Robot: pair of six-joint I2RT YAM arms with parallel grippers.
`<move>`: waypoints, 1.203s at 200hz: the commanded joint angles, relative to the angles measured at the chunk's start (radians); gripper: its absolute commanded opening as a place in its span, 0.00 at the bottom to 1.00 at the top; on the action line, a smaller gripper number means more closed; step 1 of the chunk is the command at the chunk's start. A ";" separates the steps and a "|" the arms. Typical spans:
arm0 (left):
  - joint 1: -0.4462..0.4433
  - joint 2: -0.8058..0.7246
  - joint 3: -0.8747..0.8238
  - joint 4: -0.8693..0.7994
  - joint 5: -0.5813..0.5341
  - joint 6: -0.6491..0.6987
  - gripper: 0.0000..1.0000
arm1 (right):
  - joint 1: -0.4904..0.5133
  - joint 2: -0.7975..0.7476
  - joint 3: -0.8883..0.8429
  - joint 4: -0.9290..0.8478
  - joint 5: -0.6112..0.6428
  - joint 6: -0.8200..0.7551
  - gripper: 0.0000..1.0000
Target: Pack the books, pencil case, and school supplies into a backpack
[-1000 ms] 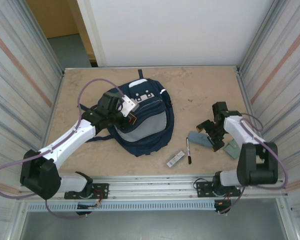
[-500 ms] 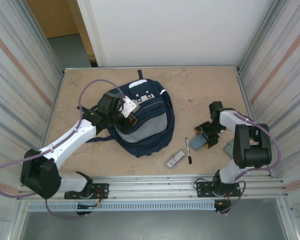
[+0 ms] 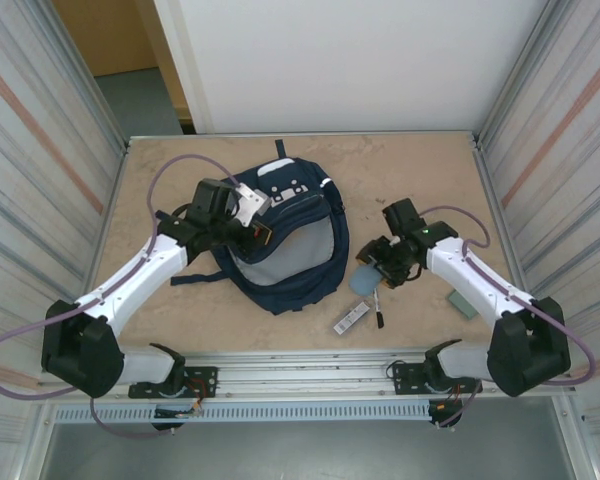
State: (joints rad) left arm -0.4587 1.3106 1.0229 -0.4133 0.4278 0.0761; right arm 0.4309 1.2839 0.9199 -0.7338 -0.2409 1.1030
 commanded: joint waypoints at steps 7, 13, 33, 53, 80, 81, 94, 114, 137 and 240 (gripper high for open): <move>-0.003 -0.035 0.102 0.054 0.135 -0.056 0.00 | 0.118 0.047 0.101 0.147 -0.034 0.184 0.56; -0.004 -0.028 0.120 0.046 0.141 -0.055 0.00 | 0.142 0.081 0.133 0.165 -0.029 0.199 0.57; -0.003 -0.002 0.180 0.024 0.150 -0.052 0.00 | 0.202 0.219 0.240 0.238 -0.049 0.237 0.60; 0.000 0.028 0.239 -0.002 0.152 -0.052 0.00 | 0.213 0.387 0.352 0.301 -0.087 0.256 0.71; 0.001 0.055 0.279 -0.013 0.150 -0.052 0.00 | 0.171 0.541 0.439 0.275 -0.141 0.237 0.86; 0.001 0.055 0.279 -0.012 0.150 -0.052 0.00 | 0.170 0.542 0.437 0.274 -0.142 0.236 0.86; 0.000 0.056 0.276 -0.009 0.149 -0.054 0.00 | 0.163 0.526 0.400 0.279 -0.145 0.205 0.89; 0.000 0.054 0.262 0.003 0.140 -0.050 0.00 | 0.161 0.457 0.309 0.279 -0.123 0.144 0.91; 0.002 0.061 0.261 0.015 0.148 -0.049 0.00 | 0.167 0.394 0.198 0.316 -0.100 0.101 0.80; 0.002 0.054 0.255 0.024 0.178 -0.074 0.00 | 0.277 0.641 0.333 0.610 -0.144 0.234 0.37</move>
State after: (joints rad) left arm -0.4587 1.4044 1.2484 -0.4973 0.5423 0.0101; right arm 0.6991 1.8645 1.1988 -0.2367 -0.3912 1.2816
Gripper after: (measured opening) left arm 0.055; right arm 0.422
